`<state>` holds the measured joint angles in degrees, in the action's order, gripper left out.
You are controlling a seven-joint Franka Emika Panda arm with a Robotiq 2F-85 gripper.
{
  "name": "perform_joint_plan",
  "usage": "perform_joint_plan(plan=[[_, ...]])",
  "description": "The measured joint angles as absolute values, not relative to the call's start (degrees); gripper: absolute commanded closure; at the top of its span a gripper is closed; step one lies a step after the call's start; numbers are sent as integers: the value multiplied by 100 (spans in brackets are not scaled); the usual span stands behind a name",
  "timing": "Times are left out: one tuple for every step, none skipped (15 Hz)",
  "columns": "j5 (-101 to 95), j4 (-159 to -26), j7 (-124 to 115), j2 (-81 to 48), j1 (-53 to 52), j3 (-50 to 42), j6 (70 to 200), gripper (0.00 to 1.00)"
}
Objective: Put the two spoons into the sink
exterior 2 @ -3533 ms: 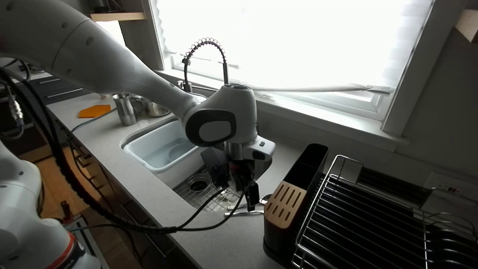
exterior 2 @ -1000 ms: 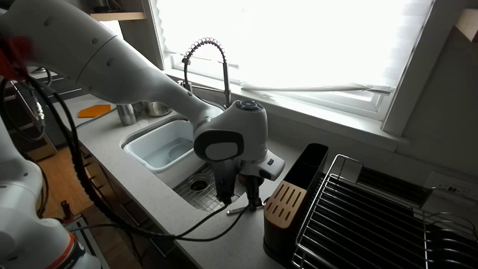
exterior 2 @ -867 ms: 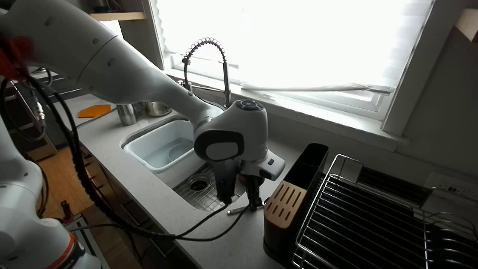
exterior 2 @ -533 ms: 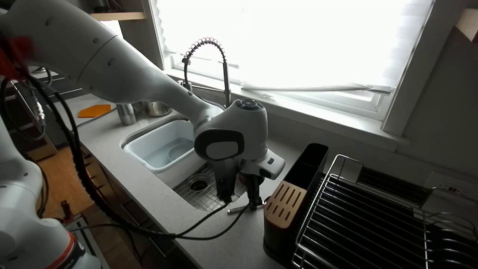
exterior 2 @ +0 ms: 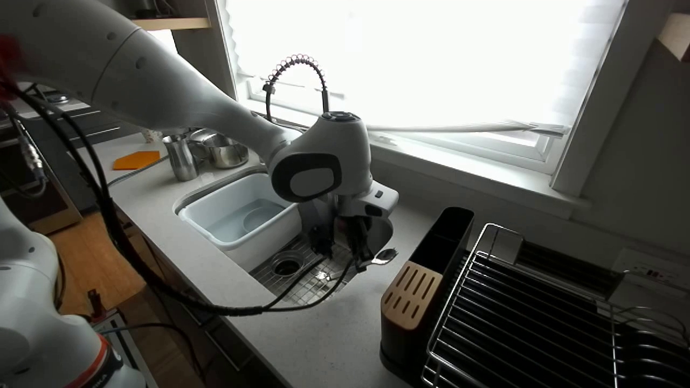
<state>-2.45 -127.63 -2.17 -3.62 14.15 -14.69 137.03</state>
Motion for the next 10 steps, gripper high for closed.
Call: perform_joint_plan(plan=[[-354, -12769, -232, -285, 1358, -1417, 13648, 98], [-481, -12778, -237, -215, 1297, -1354, 13561, 98], [-612, -12793, -245, -151, 1231, -1282, 13466, 98], [-721, -12814, -248, -97, 1163, -1201, 13376, 98], [-810, -12834, -236, -58, 1086, -1110, 13281, 98], [-855, -12864, -210, -36, 1003, -1008, 13227, 98], [-868, -12911, -155, -37, 921, -912, 13223, 98], [-869, -12963, -84, -57, 834, -819, 13222, 98], [-883, -12999, -25, -95, 761, -735, 13222, 98], [-912, -13020, 20, -143, 698, -672, 13222, 91]])
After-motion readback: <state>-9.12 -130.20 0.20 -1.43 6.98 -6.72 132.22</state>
